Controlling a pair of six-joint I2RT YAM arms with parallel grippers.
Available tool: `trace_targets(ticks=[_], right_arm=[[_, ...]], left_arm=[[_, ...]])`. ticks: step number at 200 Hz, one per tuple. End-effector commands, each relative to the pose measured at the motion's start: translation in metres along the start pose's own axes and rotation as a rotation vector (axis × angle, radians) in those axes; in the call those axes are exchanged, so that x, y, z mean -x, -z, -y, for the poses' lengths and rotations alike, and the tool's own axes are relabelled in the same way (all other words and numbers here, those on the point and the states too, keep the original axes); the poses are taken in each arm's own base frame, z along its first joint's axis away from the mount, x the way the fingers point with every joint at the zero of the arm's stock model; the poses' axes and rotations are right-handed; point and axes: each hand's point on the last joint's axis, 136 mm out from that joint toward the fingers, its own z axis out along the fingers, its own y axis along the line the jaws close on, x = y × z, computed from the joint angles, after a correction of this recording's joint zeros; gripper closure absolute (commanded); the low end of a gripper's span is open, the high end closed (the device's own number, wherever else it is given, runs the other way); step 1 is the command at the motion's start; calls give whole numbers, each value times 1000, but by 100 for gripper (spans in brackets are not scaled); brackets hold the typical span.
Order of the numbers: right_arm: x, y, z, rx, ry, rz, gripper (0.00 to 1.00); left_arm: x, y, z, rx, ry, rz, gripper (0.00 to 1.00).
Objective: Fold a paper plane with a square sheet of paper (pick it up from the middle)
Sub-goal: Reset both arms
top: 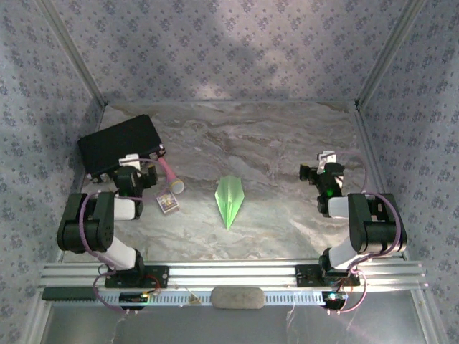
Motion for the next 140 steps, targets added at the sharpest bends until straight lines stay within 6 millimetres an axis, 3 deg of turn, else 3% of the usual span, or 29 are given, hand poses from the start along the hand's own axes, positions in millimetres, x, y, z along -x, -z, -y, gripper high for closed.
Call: trace_targets(ticks=[1, 140], right_arm=[[9, -3, 1, 5, -18, 21, 1], [9, -3, 0, 3, -16, 23, 1]], left_arm=[[26, -2, 9, -48, 40, 81, 0], [26, -3, 17, -61, 1, 61, 0]])
